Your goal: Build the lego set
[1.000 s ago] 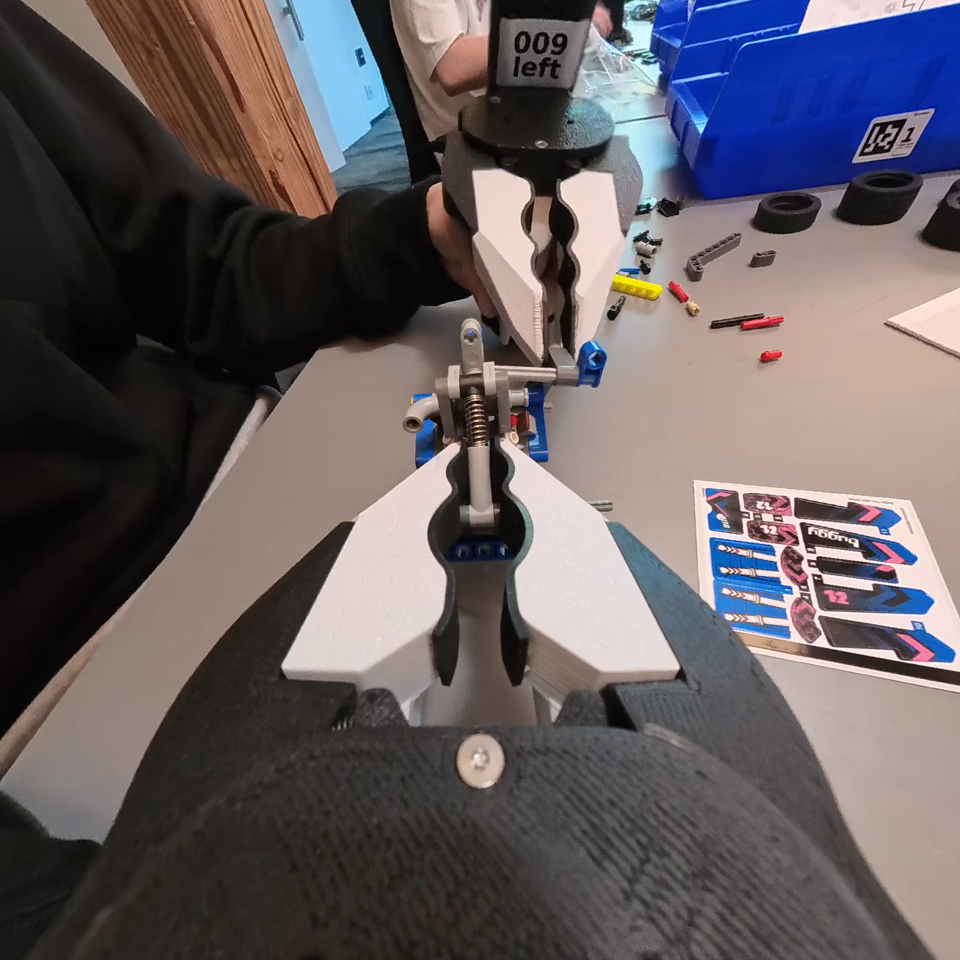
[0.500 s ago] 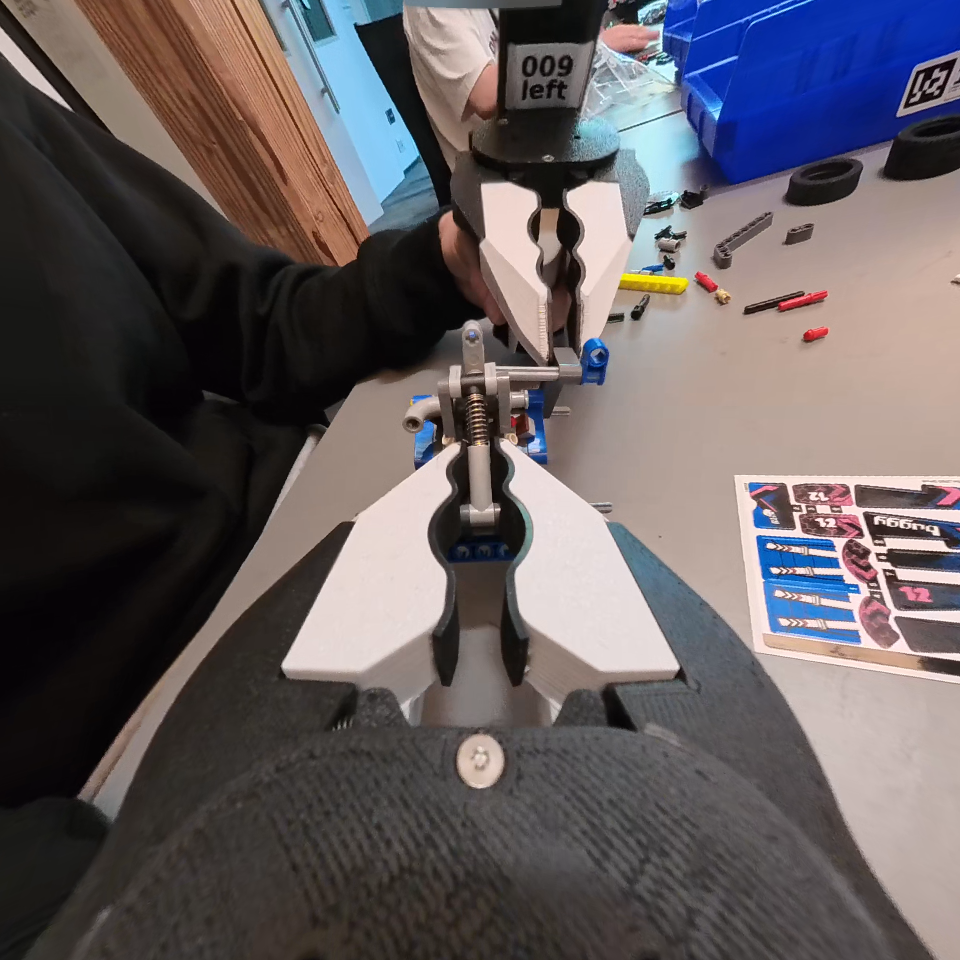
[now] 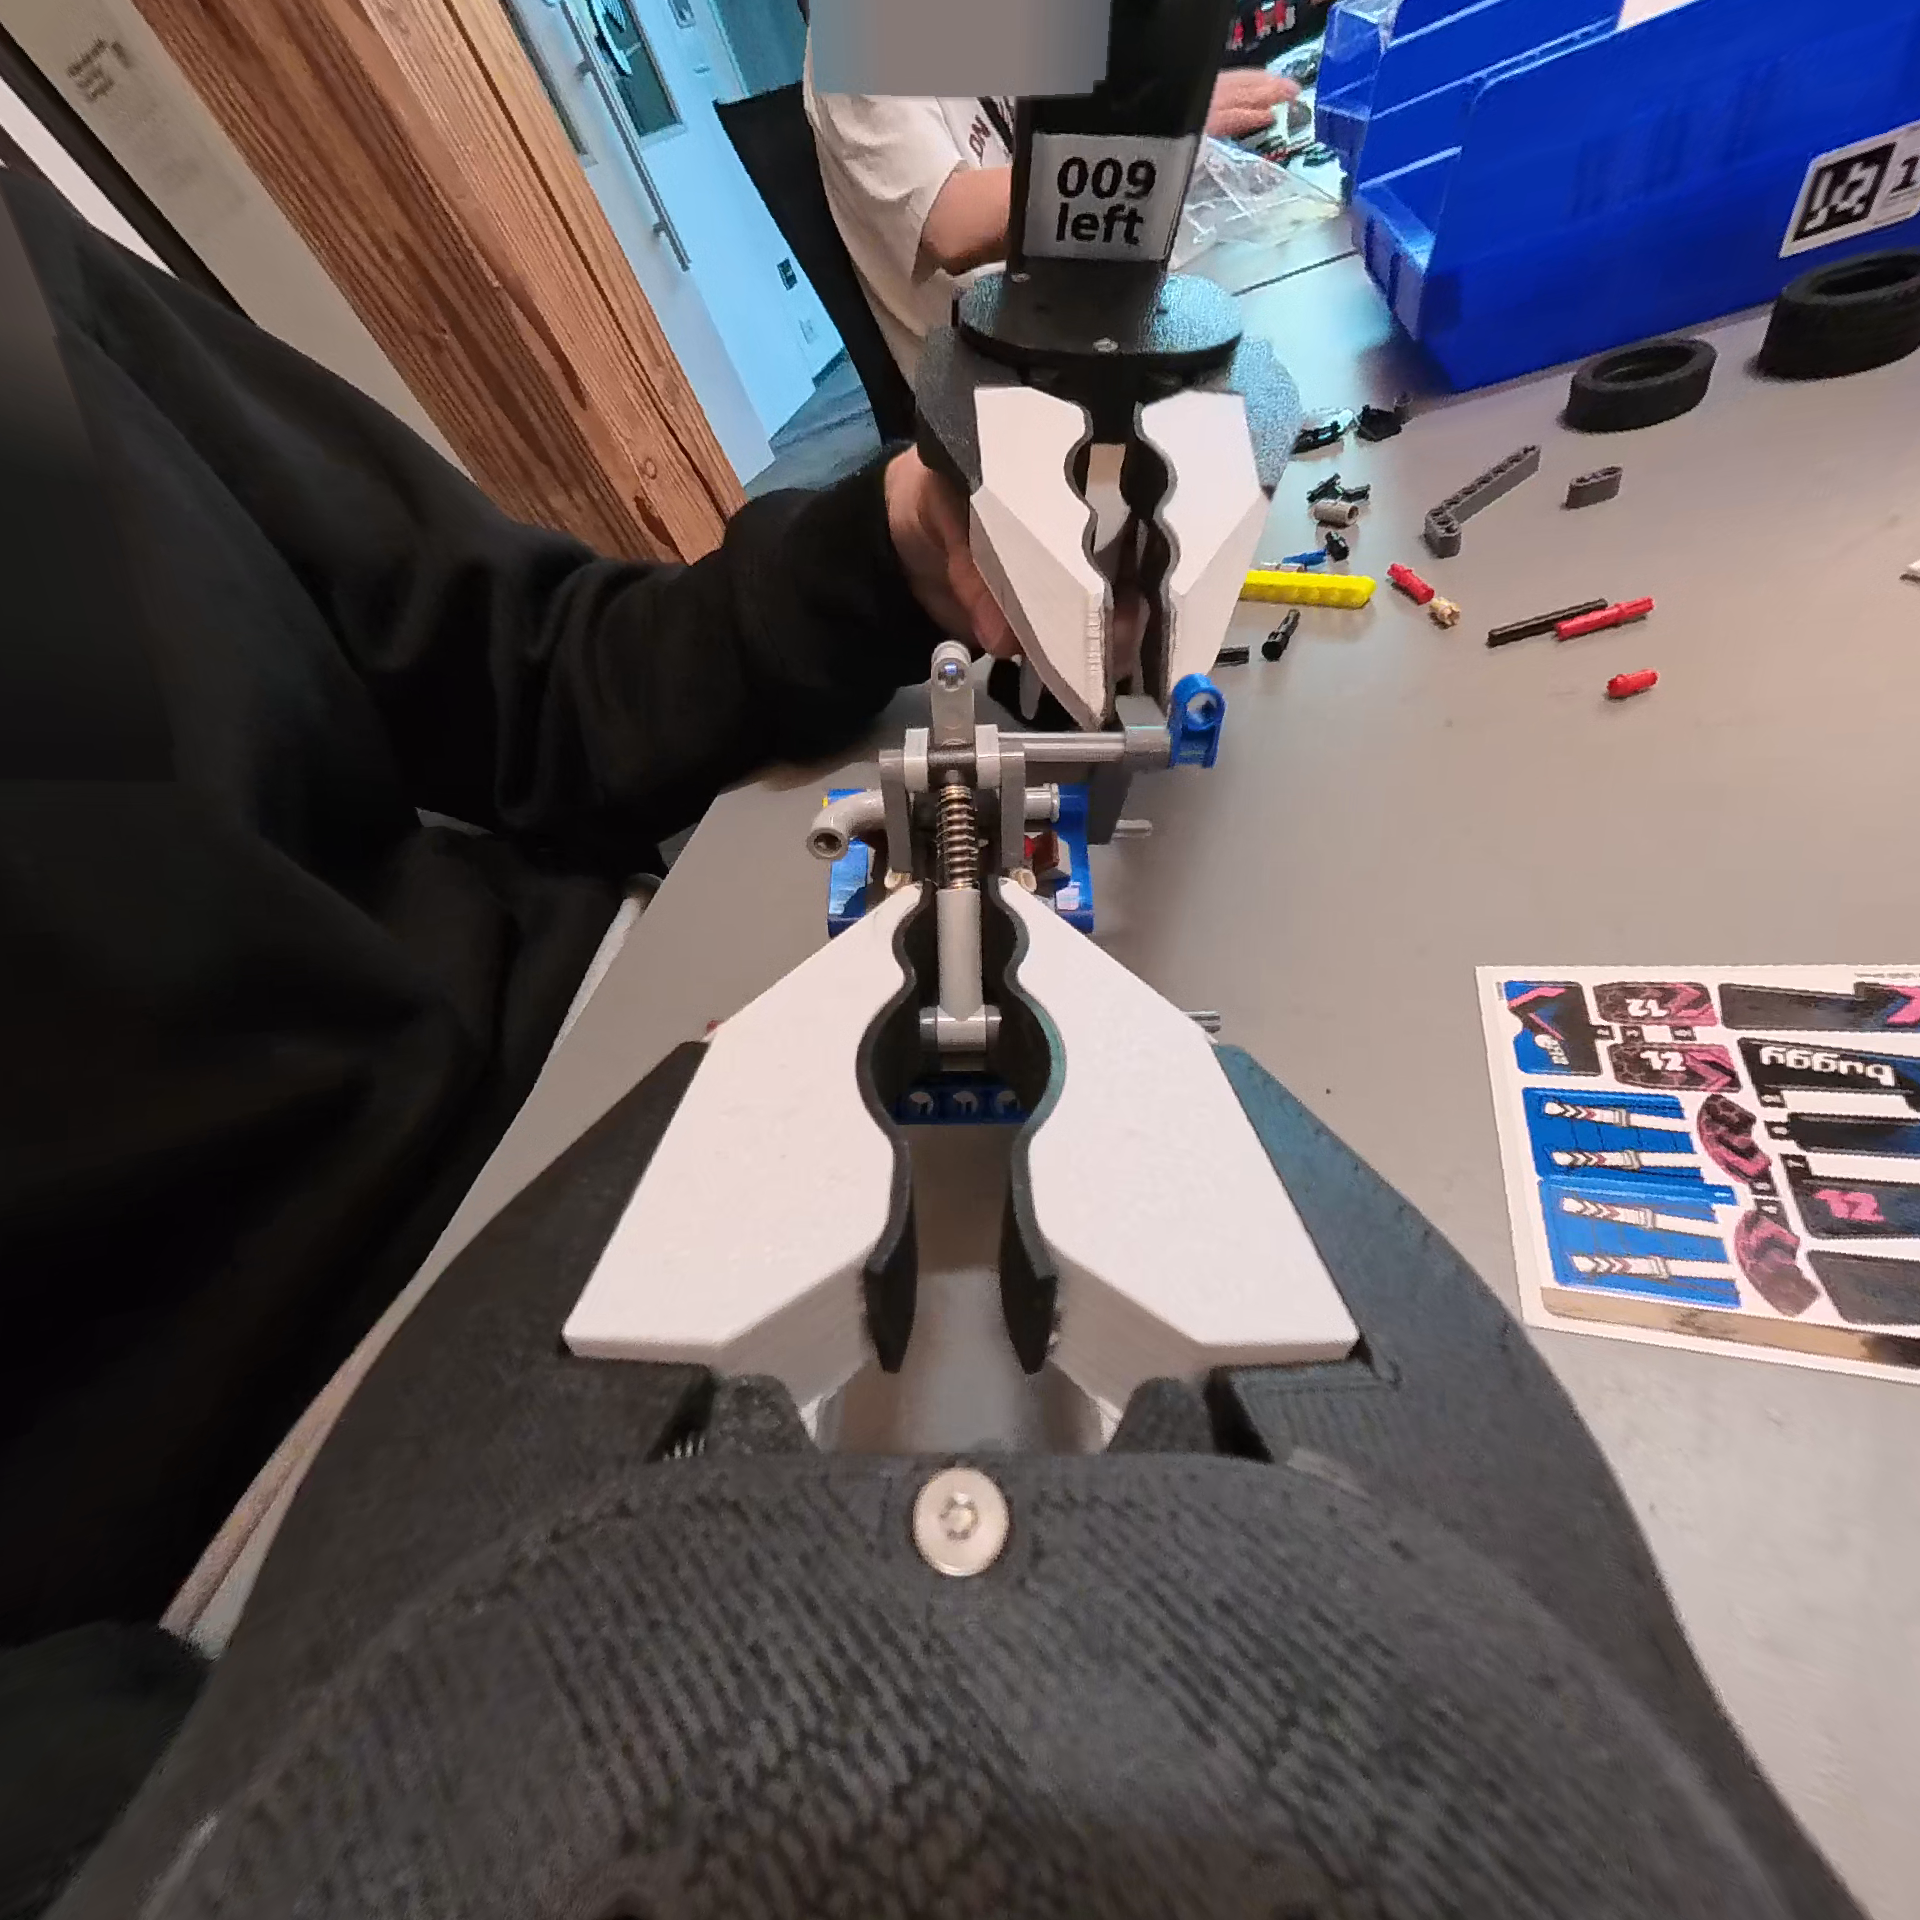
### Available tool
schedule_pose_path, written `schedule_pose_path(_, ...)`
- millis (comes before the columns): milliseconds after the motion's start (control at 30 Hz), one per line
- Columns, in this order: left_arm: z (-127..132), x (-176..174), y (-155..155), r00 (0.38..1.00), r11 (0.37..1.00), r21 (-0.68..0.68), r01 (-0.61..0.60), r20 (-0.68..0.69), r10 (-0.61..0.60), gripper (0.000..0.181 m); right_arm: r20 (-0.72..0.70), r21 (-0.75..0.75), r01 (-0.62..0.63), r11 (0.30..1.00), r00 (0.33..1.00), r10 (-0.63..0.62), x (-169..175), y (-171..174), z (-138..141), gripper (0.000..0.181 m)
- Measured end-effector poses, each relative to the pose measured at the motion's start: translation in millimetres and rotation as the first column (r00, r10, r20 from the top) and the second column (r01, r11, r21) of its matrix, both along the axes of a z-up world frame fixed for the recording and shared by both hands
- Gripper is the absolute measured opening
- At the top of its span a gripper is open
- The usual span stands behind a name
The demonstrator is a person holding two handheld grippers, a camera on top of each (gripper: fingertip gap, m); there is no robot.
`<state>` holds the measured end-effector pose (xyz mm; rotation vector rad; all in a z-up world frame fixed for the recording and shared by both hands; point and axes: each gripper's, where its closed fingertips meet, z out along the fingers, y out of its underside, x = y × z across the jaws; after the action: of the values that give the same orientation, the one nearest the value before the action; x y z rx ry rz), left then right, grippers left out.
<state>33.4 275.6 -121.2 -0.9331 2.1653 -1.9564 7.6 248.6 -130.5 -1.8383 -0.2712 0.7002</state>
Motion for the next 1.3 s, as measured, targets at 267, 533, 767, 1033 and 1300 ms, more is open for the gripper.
schedule_pose_path(267, -0.4, -3.2, -0.2, 0.999, 0.999, 0.039, 0.011, 0.031, -0.013, 0.005, 0.07, 0.019, -0.005, 1.0, 0.998, 0.003, -0.7, 0.0, -2.2, 0.006)
schedule_pose_path(533, 2.6, -6.4, -3.0, 0.99, 0.991, 0.136, 0.007, 0.141, -0.027, 0.005, 0.177, 0.069, -0.037, 0.997, 0.984, 0.025, -3.1, -2.5, -3.0, 0.006)
schedule_pose_path(767, 2.6, -6.9, -2.2, 0.986, 0.982, 0.188, -0.008, 0.164, -0.023, 0.005, 0.277, 0.099, -0.043, 0.994, 0.961, 0.013, -2.3, -2.6, -6.1, 0.006)
schedule_pose_path(1033, 1.8, -5.7, -1.2, 0.987, 0.978, 0.205, -0.024, 0.161, -0.009, 0.005, 0.282, 0.092, -0.034, 0.995, 0.959, 0.007, -0.9, -1.9, -7.7, 0.006)
schedule_pose_path(1300, 1.0, -5.8, -0.6, 0.977, 0.97, 0.242, -0.034, 0.212, -0.019, 0.005, 0.266, 0.074, -0.026, 0.997, 0.964, 0.005, -0.4, -0.6, -8.6, 0.006)
